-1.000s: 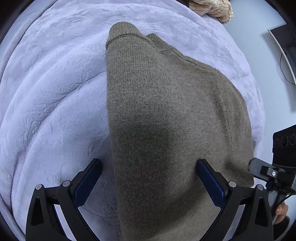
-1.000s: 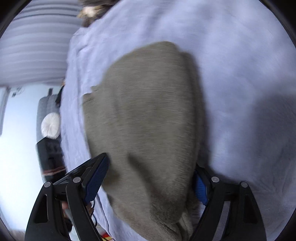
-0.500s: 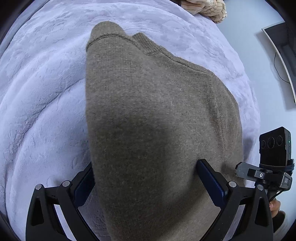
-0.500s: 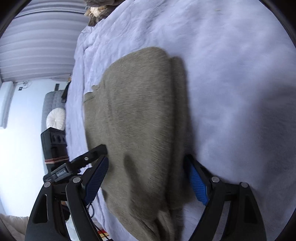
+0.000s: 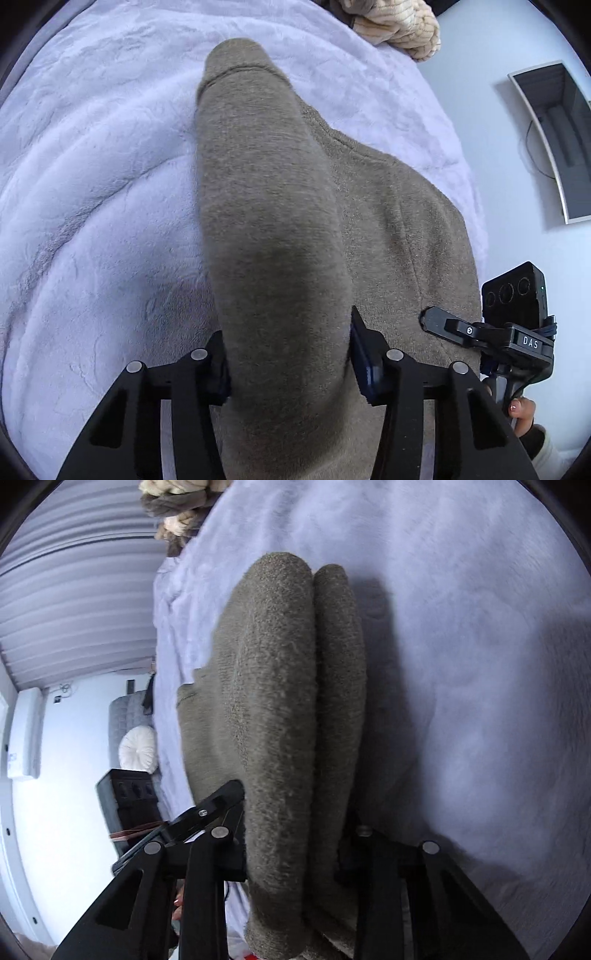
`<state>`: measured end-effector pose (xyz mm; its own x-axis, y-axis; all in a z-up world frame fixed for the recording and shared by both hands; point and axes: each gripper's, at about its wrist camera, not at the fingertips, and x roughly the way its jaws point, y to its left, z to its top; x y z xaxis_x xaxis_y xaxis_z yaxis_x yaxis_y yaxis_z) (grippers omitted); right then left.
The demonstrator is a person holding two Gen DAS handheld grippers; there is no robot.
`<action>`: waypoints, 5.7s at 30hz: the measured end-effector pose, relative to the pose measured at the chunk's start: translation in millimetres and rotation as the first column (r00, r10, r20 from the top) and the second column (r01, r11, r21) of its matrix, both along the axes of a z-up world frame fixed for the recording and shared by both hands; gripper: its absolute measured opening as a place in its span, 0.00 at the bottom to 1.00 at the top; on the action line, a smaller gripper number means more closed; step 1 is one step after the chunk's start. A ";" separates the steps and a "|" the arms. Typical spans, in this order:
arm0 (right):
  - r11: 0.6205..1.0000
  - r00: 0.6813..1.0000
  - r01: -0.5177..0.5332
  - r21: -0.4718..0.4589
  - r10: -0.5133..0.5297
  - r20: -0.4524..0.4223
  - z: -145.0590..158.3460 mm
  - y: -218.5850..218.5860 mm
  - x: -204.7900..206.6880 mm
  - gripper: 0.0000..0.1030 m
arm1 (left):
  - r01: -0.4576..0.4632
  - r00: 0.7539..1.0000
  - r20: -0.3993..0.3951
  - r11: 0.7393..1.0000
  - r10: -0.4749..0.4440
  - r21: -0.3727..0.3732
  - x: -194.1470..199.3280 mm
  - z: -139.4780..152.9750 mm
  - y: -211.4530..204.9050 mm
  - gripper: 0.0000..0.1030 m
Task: Fold small clothes
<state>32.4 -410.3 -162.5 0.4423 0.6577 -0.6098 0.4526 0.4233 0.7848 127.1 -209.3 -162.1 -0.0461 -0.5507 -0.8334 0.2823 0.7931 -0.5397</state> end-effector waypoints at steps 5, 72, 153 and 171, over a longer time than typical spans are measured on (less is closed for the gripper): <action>0.998 0.999 -0.001 0.056 -0.002 0.054 25.6 19.3 -1.6 0.31 | 0.016 0.999 0.033 1.000 -0.015 -0.023 -12.4 28.1 8.1 0.49; 0.735 0.914 -0.396 -0.550 0.258 -0.313 51.7 255.0 -54.9 0.18 | -0.006 0.995 0.098 0.920 -0.035 0.391 -148.7 43.4 199.0 0.45; 0.609 0.921 -0.373 -0.700 0.152 -0.359 127.0 259.9 -40.9 0.85 | -0.116 0.982 0.186 0.868 0.028 0.484 -150.4 96.4 186.5 1.00; 0.581 0.913 -0.388 -0.716 0.137 -0.383 125.6 258.4 -38.6 0.85 | -0.114 0.983 0.184 0.863 0.025 0.492 -147.8 95.4 187.4 1.00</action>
